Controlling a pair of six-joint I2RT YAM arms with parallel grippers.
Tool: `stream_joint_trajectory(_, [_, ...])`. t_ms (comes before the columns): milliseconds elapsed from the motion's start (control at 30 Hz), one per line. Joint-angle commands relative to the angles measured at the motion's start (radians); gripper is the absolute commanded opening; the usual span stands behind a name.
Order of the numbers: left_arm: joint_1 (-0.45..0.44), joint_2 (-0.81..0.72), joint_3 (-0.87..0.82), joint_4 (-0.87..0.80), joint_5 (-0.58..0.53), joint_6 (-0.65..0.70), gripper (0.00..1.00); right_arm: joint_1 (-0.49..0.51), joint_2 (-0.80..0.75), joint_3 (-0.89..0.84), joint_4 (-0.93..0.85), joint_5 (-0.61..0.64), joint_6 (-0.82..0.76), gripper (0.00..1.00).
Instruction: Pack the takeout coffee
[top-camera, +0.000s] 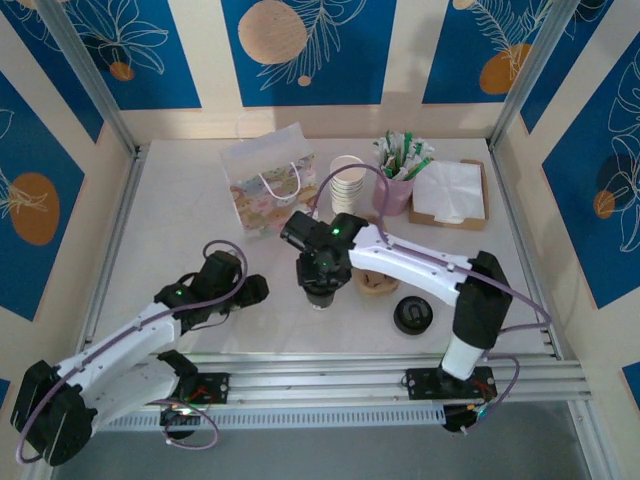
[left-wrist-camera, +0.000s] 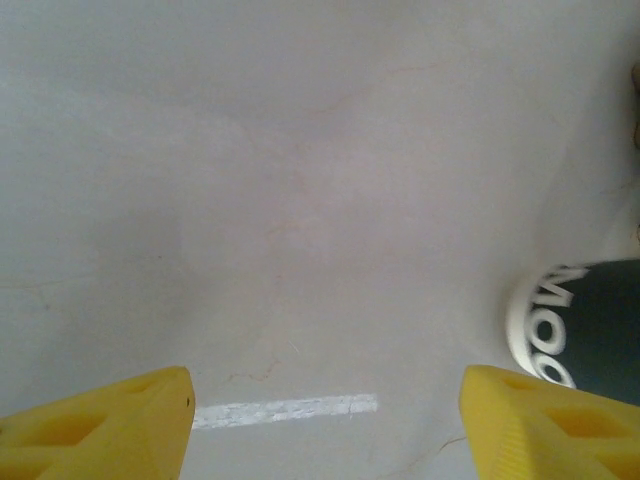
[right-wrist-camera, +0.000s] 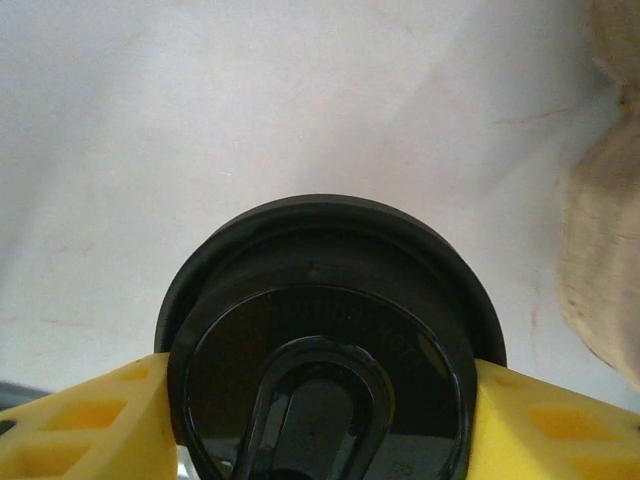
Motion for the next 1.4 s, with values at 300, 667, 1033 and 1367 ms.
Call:
stream_joint_trajectory(300, [-0.012,-0.082,0.129,-0.181,-0.184,0.098,0.71,-0.254,-0.394,-0.073,-0.116,0.099,-0.103,0.57])
stream_joint_trajectory(667, [-0.012,-0.107,0.247,-0.296,-0.294,0.203,0.72,-0.675,-0.499,-0.268,-0.079,0.050,-0.183,0.58])
stream_joint_trajectory(1033, [-0.011,-0.097,0.577,-0.509,-0.515,0.544,0.69,-0.878,-0.431,-0.448,0.119,-0.094,-0.196,0.59])
stream_joint_trajectory(1367, [0.016,0.113,0.866,-0.482,-0.580,0.822,0.67,-0.930,-0.375,-0.485,0.190,-0.076,-0.234,0.61])
